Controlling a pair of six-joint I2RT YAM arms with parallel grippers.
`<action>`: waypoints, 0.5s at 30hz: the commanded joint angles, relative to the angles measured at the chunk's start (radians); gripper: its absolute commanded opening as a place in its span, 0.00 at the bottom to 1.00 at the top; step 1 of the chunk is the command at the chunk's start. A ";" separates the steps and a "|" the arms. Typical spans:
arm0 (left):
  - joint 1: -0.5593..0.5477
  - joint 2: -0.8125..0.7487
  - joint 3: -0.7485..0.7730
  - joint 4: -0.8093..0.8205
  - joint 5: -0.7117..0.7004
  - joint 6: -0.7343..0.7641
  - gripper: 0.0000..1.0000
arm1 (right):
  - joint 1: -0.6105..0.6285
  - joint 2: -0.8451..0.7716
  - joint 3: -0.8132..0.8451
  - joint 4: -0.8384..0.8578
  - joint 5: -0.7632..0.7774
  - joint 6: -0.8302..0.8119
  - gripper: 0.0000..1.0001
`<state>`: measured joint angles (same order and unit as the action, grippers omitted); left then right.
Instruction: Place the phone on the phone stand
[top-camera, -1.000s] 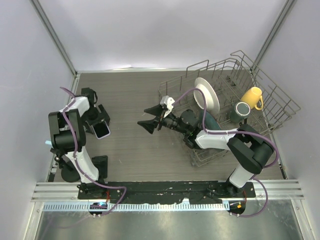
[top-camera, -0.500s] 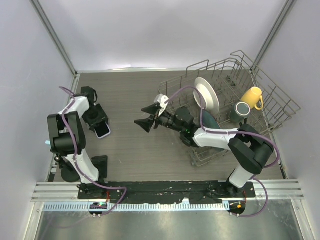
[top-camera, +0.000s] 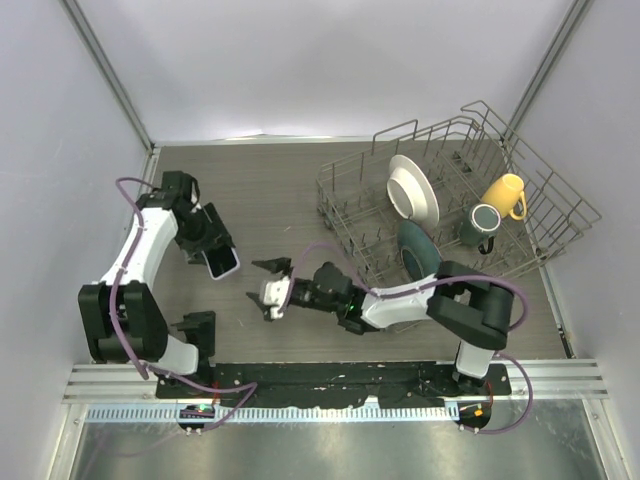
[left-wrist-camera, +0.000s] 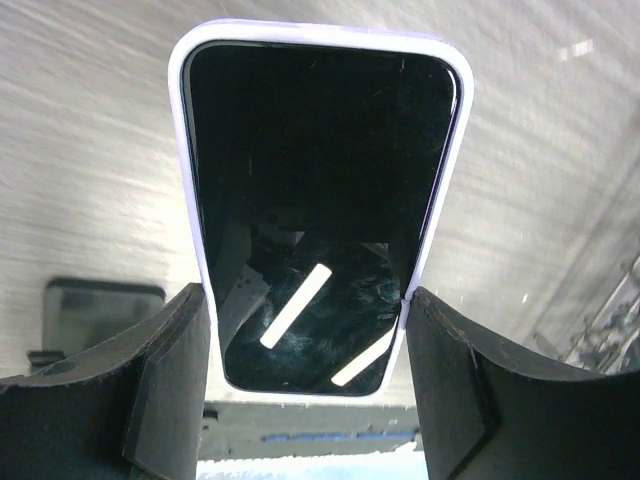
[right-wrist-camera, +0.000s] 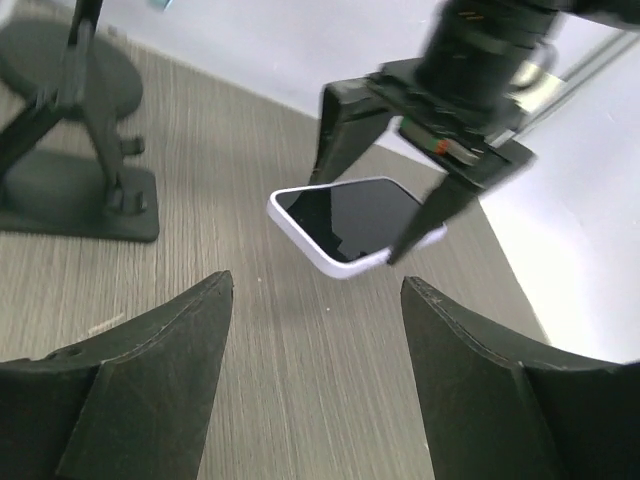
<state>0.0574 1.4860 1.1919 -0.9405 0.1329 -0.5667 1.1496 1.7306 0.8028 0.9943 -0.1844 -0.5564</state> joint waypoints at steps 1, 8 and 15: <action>-0.048 -0.110 -0.020 -0.081 0.066 -0.027 0.00 | 0.087 0.102 0.049 0.064 0.155 -0.435 0.73; -0.094 -0.165 -0.041 -0.182 0.042 0.024 0.00 | 0.151 0.280 0.084 0.254 0.302 -0.782 0.73; -0.120 -0.197 -0.111 -0.181 0.033 0.024 0.00 | 0.188 0.362 0.104 0.424 0.355 -0.905 0.71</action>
<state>-0.0513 1.3190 1.0817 -1.1030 0.1642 -0.5594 1.3159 2.1029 0.8780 1.1824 0.1215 -1.3155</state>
